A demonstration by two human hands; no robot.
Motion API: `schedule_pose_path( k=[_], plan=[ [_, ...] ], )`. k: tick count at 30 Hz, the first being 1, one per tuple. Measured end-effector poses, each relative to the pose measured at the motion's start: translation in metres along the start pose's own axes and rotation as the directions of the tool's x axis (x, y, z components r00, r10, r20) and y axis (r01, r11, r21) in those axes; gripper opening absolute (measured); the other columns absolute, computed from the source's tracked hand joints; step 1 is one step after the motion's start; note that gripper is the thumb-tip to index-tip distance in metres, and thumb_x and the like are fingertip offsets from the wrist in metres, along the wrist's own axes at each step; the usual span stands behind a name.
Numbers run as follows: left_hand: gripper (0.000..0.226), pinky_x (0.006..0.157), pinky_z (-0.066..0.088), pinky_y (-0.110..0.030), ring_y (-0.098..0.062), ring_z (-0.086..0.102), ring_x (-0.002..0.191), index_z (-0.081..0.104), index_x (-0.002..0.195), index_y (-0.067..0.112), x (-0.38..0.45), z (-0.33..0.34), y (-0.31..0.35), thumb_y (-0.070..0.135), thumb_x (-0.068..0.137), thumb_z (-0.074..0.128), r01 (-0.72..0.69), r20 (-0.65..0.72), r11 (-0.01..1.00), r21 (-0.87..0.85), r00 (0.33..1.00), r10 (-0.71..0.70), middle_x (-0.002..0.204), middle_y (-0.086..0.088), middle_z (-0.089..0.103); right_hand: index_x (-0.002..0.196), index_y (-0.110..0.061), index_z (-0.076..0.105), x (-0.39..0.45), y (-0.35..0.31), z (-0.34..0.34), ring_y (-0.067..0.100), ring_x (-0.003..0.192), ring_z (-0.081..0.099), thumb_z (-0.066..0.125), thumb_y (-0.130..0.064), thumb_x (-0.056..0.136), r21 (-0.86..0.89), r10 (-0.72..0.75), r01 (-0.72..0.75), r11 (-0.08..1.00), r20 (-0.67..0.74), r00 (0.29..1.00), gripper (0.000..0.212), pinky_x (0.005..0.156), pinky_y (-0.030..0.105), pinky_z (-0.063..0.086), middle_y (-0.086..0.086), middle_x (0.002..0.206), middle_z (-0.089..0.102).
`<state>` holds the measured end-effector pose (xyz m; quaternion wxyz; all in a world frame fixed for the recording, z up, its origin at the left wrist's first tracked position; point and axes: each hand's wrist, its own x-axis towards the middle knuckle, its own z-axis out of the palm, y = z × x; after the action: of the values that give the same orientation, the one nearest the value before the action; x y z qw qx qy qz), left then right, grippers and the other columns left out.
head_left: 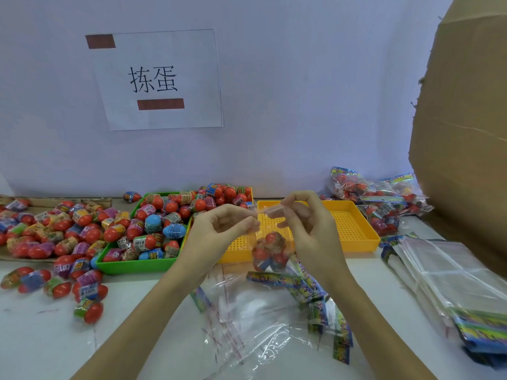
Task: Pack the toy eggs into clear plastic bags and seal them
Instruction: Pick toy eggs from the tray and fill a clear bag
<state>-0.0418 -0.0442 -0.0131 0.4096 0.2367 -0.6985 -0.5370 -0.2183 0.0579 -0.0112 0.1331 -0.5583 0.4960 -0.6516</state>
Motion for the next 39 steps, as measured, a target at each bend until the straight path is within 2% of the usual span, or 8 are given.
schedule_pose_path(
  k=[4,7,12,20,25,29,32,39],
  plan=[
    [0.012,0.082,0.064,-0.03,-0.027,0.08,0.092,0.078,0.107,0.008,0.001,0.001,0.0,0.012,0.096,0.076,0.022,-0.112,0.999,-0.05,0.993,-0.028,0.096,-0.011,0.082,0.128,-0.015,0.058,0.002,0.0,-0.001,0.018,0.099,0.077,0.05,-0.032,0.11,0.14,0.24,-0.232,0.963,-0.045,0.97,0.026,0.084,0.033,0.062,0.002,0.101,0.08],
    [0.012,0.08,0.065,-0.03,-0.026,0.081,0.09,0.08,0.106,0.008,0.0,0.002,0.001,0.012,0.094,0.078,0.033,-0.151,0.998,-0.057,0.988,-0.042,0.094,-0.011,0.082,0.113,-0.025,0.071,0.002,0.002,-0.003,0.011,0.095,0.075,0.065,-0.051,0.095,0.015,0.305,-0.306,0.952,0.031,0.952,0.032,0.085,0.032,0.06,-0.006,0.098,0.079],
    [0.008,0.073,0.065,-0.028,-0.027,0.081,0.088,0.083,0.1,0.014,0.0,0.0,0.002,0.016,0.093,0.08,0.092,-0.125,0.993,-0.069,0.987,-0.1,0.096,-0.01,0.083,0.09,-0.017,0.08,0.0,0.006,-0.004,0.019,0.087,0.073,0.074,-0.026,0.098,-0.095,0.3,-0.299,0.949,-0.006,0.954,0.014,0.085,0.047,0.061,0.0,0.086,0.078],
    [0.037,0.095,0.062,-0.034,-0.028,0.076,0.113,0.082,0.115,0.016,0.006,-0.008,0.001,0.045,0.092,0.077,0.211,0.143,0.943,-0.256,0.973,-0.179,0.121,-0.013,0.079,0.091,-0.013,0.079,0.001,0.009,-0.005,0.015,0.084,0.076,0.066,-0.018,0.103,0.001,0.367,-0.368,0.93,-0.039,0.929,0.018,0.071,0.024,0.059,-0.002,0.087,0.079],
    [0.022,0.094,0.063,-0.037,-0.028,0.078,0.108,0.082,0.113,0.013,0.002,-0.003,-0.007,0.017,0.091,0.082,0.164,0.109,0.983,-0.081,0.982,-0.155,0.11,-0.011,0.082,0.108,-0.019,0.073,0.001,0.006,-0.004,0.013,0.087,0.075,0.07,-0.022,0.101,0.034,0.431,-0.43,0.902,-0.103,0.896,0.009,0.071,0.023,0.061,0.0,0.093,0.079],
    [0.017,0.087,0.065,-0.031,-0.029,0.08,0.101,0.082,0.11,0.009,0.0,0.002,-0.005,0.012,0.094,0.078,0.135,0.067,0.986,-0.094,0.989,-0.129,0.105,-0.013,0.082,0.127,-0.025,0.064,-0.002,0.004,0.0,0.009,0.102,0.064,0.074,-0.019,0.098,-0.371,0.001,-0.061,0.927,-0.161,0.987,0.032,0.084,0.023,0.054,-0.007,0.111,0.066],
    [0.017,0.085,0.064,-0.03,-0.029,0.08,0.1,0.082,0.111,0.008,-0.002,0.005,-0.003,0.013,0.095,0.077,0.139,0.069,0.984,-0.109,0.989,-0.132,0.104,-0.013,0.082,0.12,-0.021,0.071,-0.005,0.001,0.005,0.018,0.111,0.057,0.072,-0.007,0.097,-0.533,-0.281,0.211,0.819,-0.053,0.958,0.027,0.094,0.027,0.049,-0.002,0.116,0.062],
    [0.014,0.076,0.063,-0.022,-0.023,0.081,0.094,0.083,0.108,0.012,-0.004,0.01,0.001,0.012,0.095,0.076,0.143,0.061,0.985,-0.099,0.989,-0.137,0.101,-0.008,0.083,0.105,-0.018,0.082,-0.007,0.001,0.011,0.027,0.102,0.063,0.081,-0.021,0.091,-0.664,-0.35,0.314,0.678,0.084,0.933,0.015,0.09,0.043,0.052,0.004,0.11,0.071]
  ],
)
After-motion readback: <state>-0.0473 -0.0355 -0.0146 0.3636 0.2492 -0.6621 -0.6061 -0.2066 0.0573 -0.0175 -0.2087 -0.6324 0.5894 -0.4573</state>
